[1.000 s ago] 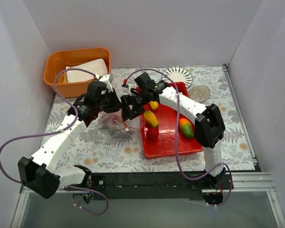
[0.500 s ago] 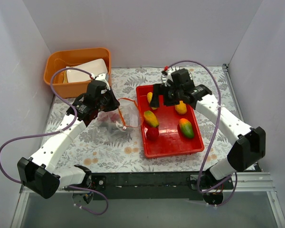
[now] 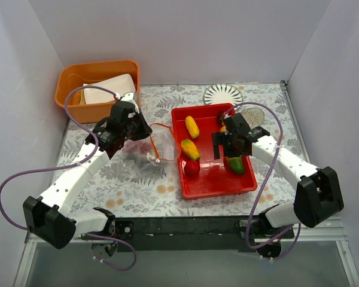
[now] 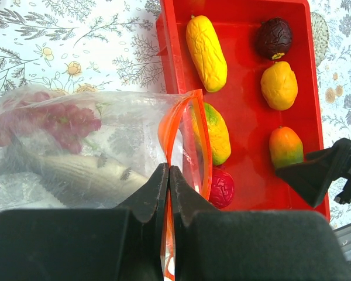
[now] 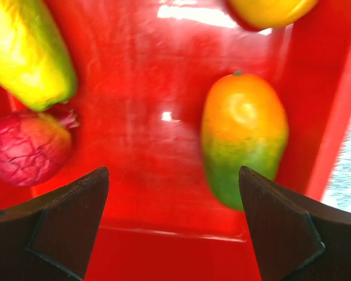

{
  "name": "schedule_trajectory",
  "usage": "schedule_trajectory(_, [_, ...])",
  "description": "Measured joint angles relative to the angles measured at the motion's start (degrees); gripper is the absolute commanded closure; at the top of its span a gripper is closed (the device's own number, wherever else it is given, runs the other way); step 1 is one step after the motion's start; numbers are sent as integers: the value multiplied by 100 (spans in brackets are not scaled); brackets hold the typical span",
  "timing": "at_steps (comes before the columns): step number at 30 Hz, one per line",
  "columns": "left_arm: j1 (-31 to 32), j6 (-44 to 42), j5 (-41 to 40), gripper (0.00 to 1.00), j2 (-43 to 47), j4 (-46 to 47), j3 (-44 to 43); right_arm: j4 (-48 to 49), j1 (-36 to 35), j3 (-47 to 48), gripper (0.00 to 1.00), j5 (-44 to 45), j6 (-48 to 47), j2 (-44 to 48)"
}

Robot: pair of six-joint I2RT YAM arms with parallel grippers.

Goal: Place the food in the zip-top bag and seal the zipper
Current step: Pick up the fake fruit from the bin.

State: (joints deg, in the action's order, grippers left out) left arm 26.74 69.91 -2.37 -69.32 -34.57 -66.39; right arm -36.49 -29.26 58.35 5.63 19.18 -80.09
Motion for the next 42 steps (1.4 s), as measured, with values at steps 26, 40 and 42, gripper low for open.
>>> schedule_trajectory(26, [2, 0, 92, 100, -201, 52, 0, 527, 0, -660, 49, 732, -603, -527])
schedule_trajectory(40, [2, 0, 81, 100, -225, 76, 7, 610, 0, -455, 79, 275, -605, -579])
schedule_trajectory(42, [2, -2, 81, 100, -225, 81, 13, 605, -2, -321, 79, 164, -586, -579])
